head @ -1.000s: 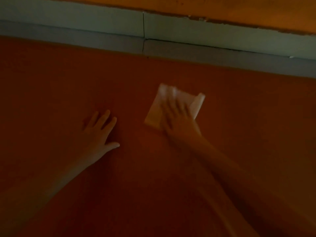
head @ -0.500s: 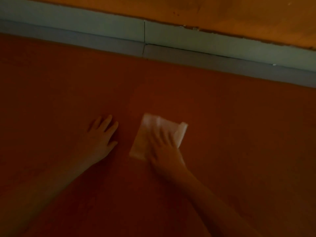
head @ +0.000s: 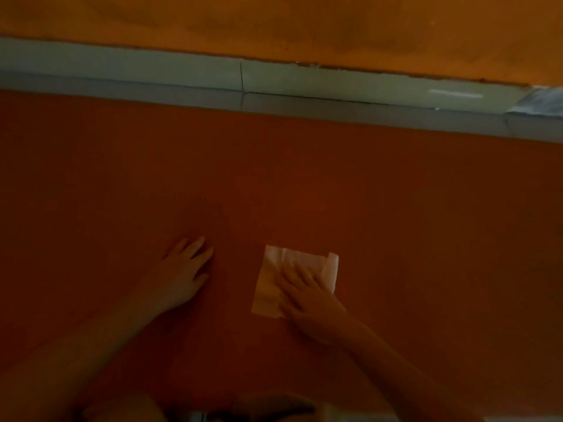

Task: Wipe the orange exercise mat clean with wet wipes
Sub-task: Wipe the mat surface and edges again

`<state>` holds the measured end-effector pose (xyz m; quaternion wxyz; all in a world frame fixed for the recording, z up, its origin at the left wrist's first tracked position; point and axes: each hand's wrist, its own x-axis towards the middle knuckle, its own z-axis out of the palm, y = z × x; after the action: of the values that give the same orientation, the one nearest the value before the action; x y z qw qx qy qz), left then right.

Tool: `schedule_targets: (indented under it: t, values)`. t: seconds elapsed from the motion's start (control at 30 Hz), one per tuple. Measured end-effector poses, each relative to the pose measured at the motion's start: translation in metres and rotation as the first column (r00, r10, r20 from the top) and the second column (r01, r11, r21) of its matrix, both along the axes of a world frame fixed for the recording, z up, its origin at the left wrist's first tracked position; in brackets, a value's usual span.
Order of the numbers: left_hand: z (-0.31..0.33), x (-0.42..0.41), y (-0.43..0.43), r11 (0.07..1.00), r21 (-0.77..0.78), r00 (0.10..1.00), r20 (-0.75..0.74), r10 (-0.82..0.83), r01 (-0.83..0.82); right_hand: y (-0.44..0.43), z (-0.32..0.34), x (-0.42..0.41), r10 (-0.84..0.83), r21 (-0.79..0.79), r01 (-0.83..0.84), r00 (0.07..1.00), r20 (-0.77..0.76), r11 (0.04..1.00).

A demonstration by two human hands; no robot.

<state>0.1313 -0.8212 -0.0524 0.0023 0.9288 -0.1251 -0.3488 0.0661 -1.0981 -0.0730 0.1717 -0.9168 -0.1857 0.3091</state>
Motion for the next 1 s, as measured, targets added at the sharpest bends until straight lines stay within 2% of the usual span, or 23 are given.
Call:
schedule_targets:
  t: [0.03, 0.07, 0.1, 0.13, 0.17, 0.2, 0.23, 0.3, 0.37, 0.4, 0.47, 0.57, 0.67, 0.7, 0.8, 0.83, 0.9, 1.0]
  values:
    - [0.005, -0.004, -0.002, 1.0, -0.002, 1.0, -0.021, -0.004, 0.004, -0.005, 0.015, -0.004, 0.067, -0.006, -0.067, 0.998, -0.002, 0.998]
    - [0.007, -0.007, -0.003, 1.0, -0.004, 0.999, -0.049, -0.009, 0.008, -0.012, 0.015, -0.004, 0.156, -0.035, -0.154, 0.986, 0.059, 0.987]
    - [0.011, -0.01, -0.005, 1.0, -0.003, 0.997, -0.078, -0.016, 0.015, -0.019, 0.016, -0.003, 0.283, -0.107, -0.267, 0.943, 0.176, 0.958]
    - [0.016, -0.013, -0.006, 1.0, 0.0, 0.994, -0.11, -0.024, 0.024, -0.025, 0.019, -0.002, 0.353, -0.214, -0.305, 0.904, 0.242, 0.928]
    - [0.02, -0.017, -0.006, 1.0, 0.004, 0.99, -0.141, -0.029, 0.03, -0.029, 0.021, -0.002, 0.31, -0.368, -0.203, 0.915, 0.26, 0.908]
    - [0.024, -0.02, -0.007, 1.0, 0.01, 0.986, -0.167, -0.028, 0.03, -0.032, 0.024, -0.002, 0.226, -0.432, -0.069, 0.919, 0.324, 0.899]
    - [0.027, -0.023, -0.008, 1.0, 0.017, 0.982, -0.186, -0.02, 0.024, -0.038, 0.017, -0.004, 0.227, -0.408, -0.075, 0.913, 0.339, 0.91]
    - [0.031, -0.028, -0.012, 0.999, 0.04, 0.98, -0.2, -0.005, 0.013, -0.036, 0.012, -0.015, 0.219, -0.319, -0.141, 0.95, 0.224, 0.937]
    - [0.032, -0.034, -0.019, 0.998, 0.06, 0.982, -0.188, 0.016, -0.005, -0.022, 0.018, -0.031, 0.184, -0.177, -0.143, 0.952, 0.244, 0.974]
    - [0.031, -0.036, -0.022, 0.998, 0.065, 0.984, -0.175, 0.028, -0.017, -0.017, 0.017, -0.043, 0.092, -0.068, -0.078, 0.967, 0.239, 0.995]
    - [0.031, -0.041, -0.026, 0.997, 0.06, 0.985, -0.163, 0.052, -0.043, -0.021, 0.029, -0.061, -0.045, 0.025, 0.043, 0.996, 0.071, 0.999]
    - [0.029, -0.05, -0.025, 0.997, 0.021, 0.984, -0.161, 0.074, -0.071, -0.054, 0.037, -0.076, -0.028, -0.017, 0.028, 1.0, -0.009, 0.999]
    - [0.023, -0.054, -0.023, 0.994, -0.026, 0.986, -0.137, 0.097, -0.102, -0.071, 0.039, -0.078, -0.147, -0.086, 0.147, 0.989, 0.005, 0.985]
    - [0.022, -0.055, -0.022, 0.993, -0.042, 0.986, -0.13, 0.106, -0.112, -0.068, 0.04, -0.077, -0.143, -0.115, 0.145, 0.989, 0.024, 0.983]
    - [0.018, -0.058, -0.021, 0.99, -0.075, 0.989, -0.09, 0.115, -0.121, -0.052, 0.056, -0.076, -0.103, -0.208, 0.08, 0.989, -0.102, 0.975]
    - [0.017, -0.059, -0.022, 0.99, -0.074, 0.99, -0.076, 0.118, -0.124, -0.053, 0.062, -0.079, -0.086, -0.217, 0.051, 0.985, -0.153, 0.975]
    - [0.016, -0.061, -0.026, 0.988, -0.072, 0.99, -0.043, 0.136, -0.139, -0.059, 0.079, -0.08, -0.063, -0.171, 0.037, 0.986, -0.151, 0.985]
    - [0.013, -0.062, -0.034, 0.981, -0.077, 0.984, -0.007, 0.178, -0.178, -0.093, 0.082, -0.069, -0.203, -0.15, 0.179, 0.964, -0.171, 0.972]
